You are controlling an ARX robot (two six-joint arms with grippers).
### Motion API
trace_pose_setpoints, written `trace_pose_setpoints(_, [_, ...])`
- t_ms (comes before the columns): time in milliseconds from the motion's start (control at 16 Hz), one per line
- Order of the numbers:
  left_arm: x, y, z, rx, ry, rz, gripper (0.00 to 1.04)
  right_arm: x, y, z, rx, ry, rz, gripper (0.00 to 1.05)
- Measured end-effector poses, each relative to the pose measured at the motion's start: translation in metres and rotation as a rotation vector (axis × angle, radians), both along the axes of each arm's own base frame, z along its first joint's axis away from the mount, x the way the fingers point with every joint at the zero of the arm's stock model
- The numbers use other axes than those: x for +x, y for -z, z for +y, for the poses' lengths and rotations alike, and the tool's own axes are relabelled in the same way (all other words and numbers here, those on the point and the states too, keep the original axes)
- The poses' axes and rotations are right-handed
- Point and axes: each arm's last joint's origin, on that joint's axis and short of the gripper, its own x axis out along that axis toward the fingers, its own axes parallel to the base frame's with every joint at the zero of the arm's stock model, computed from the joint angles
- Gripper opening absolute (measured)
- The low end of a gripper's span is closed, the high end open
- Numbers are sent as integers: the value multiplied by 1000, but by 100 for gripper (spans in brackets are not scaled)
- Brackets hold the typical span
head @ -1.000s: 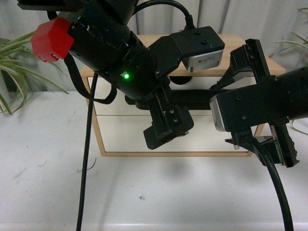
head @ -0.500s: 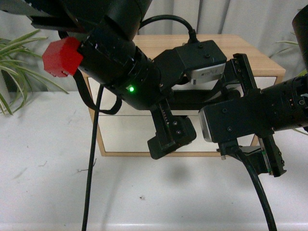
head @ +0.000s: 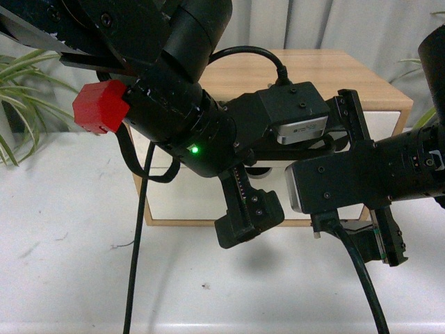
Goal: Pull drawer
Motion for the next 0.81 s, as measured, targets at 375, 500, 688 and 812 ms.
trace_pose_setpoints(375, [-23, 6, -2, -35, 41, 18, 98, -28, -3, -6, -3, 19, 45, 98])
trace_pose_setpoints(500, [-36, 6, -2, -53, 49, 29, 98, -41, -2, -9, -9, 15, 58, 98])
trace_pose_setpoints(688, [-51, 3, 5, -58, 52, 19, 98, -53, 1, -14, -5, 15, 58, 98])
trace_pose_setpoints(812, [-62, 1, 11, -76, 41, 18, 98, -63, 1, -16, -6, 15, 66, 98])
